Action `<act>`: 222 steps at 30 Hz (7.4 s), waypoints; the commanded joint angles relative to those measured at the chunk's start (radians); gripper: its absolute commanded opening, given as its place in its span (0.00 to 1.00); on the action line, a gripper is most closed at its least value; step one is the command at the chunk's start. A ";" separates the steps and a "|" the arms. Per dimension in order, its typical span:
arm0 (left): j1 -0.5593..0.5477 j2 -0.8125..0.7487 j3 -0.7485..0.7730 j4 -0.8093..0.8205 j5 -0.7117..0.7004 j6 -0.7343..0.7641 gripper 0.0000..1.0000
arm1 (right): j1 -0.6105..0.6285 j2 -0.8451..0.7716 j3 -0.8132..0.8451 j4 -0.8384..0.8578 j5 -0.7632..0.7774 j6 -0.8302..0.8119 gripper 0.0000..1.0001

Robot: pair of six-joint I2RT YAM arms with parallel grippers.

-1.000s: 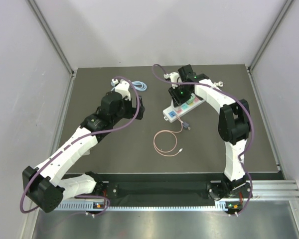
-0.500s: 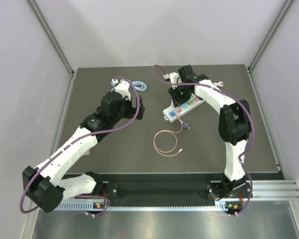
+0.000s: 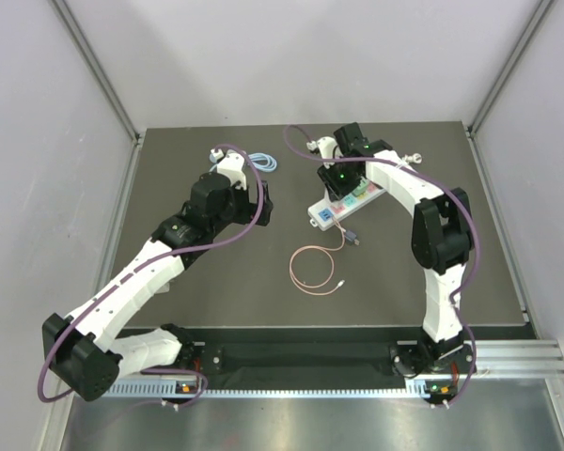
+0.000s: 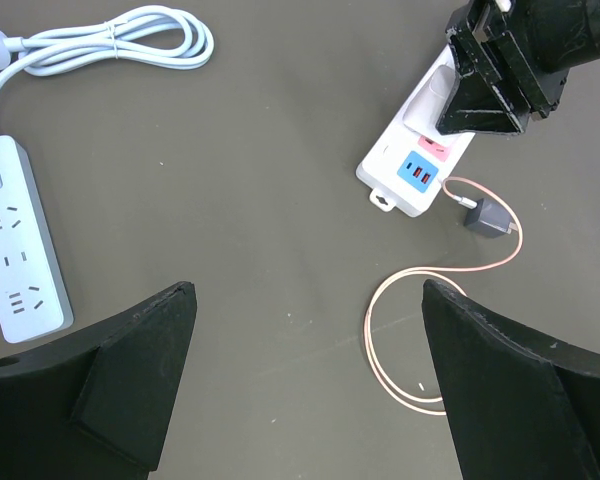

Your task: Insert the plug

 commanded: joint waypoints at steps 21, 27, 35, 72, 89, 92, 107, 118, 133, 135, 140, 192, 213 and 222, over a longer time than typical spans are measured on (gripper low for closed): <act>0.003 -0.018 -0.006 0.045 0.004 0.008 0.99 | 0.001 -0.057 -0.027 0.041 -0.045 0.008 0.00; 0.003 -0.019 -0.007 0.048 0.003 0.007 0.99 | 0.000 -0.053 -0.073 0.062 -0.003 0.004 0.00; 0.003 -0.022 -0.009 0.046 0.000 0.007 0.99 | -0.004 -0.034 -0.155 0.105 -0.011 0.043 0.00; 0.007 -0.002 0.062 -0.019 -0.080 -0.105 0.99 | 0.031 -0.117 -0.229 0.136 0.106 0.099 0.43; 0.018 -0.038 0.185 -0.214 0.081 -0.289 0.95 | 0.027 -0.549 -0.532 0.271 0.061 0.116 0.68; 0.032 -0.034 0.146 -0.133 0.232 -0.390 0.93 | 0.027 -0.638 -0.703 0.364 0.023 0.042 0.66; 0.196 0.030 0.096 -0.064 0.482 -0.485 0.87 | 0.016 -0.484 -0.801 0.504 -0.036 -0.131 0.51; 0.274 0.070 0.062 -0.024 0.575 -0.495 0.79 | 0.007 -0.381 -0.784 0.517 -0.049 -0.142 0.48; 0.277 0.124 0.169 -0.106 0.585 -0.344 0.66 | 0.141 -0.782 -0.951 0.746 0.021 -0.061 0.00; 0.274 0.133 0.185 -0.092 0.673 -0.367 0.65 | 0.194 -0.862 -0.983 0.819 0.004 -0.036 0.00; 0.217 0.150 0.220 -0.084 0.699 -0.354 0.71 | 0.348 -0.941 -0.971 0.828 0.090 -0.041 0.00; 0.009 0.317 0.235 -0.043 0.902 -0.237 0.53 | 0.545 -0.995 -0.926 0.850 0.176 -0.125 0.00; 0.064 0.331 0.387 -0.317 0.358 -0.176 0.00 | 0.544 -1.272 -1.075 0.845 0.389 0.290 1.00; 0.228 0.422 0.532 -0.312 0.048 -0.535 0.00 | 0.544 -1.427 -1.067 0.698 0.604 0.522 1.00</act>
